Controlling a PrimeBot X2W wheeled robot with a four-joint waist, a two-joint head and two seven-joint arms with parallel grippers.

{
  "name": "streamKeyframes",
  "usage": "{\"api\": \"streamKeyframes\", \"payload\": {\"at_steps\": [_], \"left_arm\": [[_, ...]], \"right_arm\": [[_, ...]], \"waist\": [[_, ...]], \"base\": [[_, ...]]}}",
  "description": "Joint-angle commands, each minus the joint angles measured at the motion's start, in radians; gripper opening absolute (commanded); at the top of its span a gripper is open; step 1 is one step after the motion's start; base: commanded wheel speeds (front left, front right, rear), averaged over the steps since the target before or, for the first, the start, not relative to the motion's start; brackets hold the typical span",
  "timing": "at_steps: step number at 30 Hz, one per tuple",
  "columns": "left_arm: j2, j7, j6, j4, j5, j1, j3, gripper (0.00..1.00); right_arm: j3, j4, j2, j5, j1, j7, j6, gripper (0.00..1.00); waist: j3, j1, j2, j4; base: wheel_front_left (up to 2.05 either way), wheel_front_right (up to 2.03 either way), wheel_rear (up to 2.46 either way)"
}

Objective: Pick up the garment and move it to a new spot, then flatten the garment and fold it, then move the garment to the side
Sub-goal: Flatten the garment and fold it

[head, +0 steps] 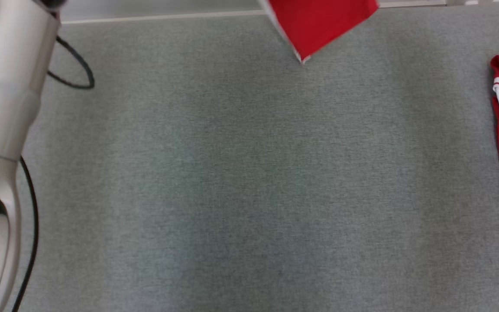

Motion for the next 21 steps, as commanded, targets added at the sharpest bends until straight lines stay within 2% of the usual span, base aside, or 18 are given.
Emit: {"api": "streamKeyframes", "payload": {"at_steps": [1,6,12,17,21], "left_arm": [[0.009,-0.012,0.002,0.011,0.009,-0.014,0.001,0.0],[0.005,-0.027,0.003,0.032,-0.027,-0.056,-0.036,0.0],[0.018,-0.008,0.002,0.003,-0.105,0.067,-0.129,0.0],[0.082,0.015,0.002,-0.083,-0.187,0.239,-0.248,0.0],[0.142,0.061,0.002,-0.156,-0.263,0.359,-0.328,0.0]], "right_arm": [[-0.004,0.012,-0.018,0.007,-0.018,-0.01,-0.003,0.0],[0.01,0.02,-0.04,0.039,-0.065,-0.018,-0.004,0.0],[0.14,-0.005,-0.067,0.079,0.05,0.009,-0.004,0.0],[0.265,-0.071,-0.1,0.144,0.208,0.064,-0.004,0.0],[0.373,-0.168,-0.154,0.21,0.337,0.135,-0.003,0.0]], "waist": [[0.001,-0.0002,-0.0001,0.006],[0.002,-0.0002,-0.0001,0.019],[-0.025,-0.0002,-0.0001,0.026],[-0.09,-0.0002,-0.0001,0.018],[-0.159,-0.0002,-0.0001,0.011]], "base": [[0.0,0.0,0.0],[0.0,0.0,0.0],[0.0,0.0,0.0],[0.0,0.0,0.0],[0.0,0.0,0.0]]}}
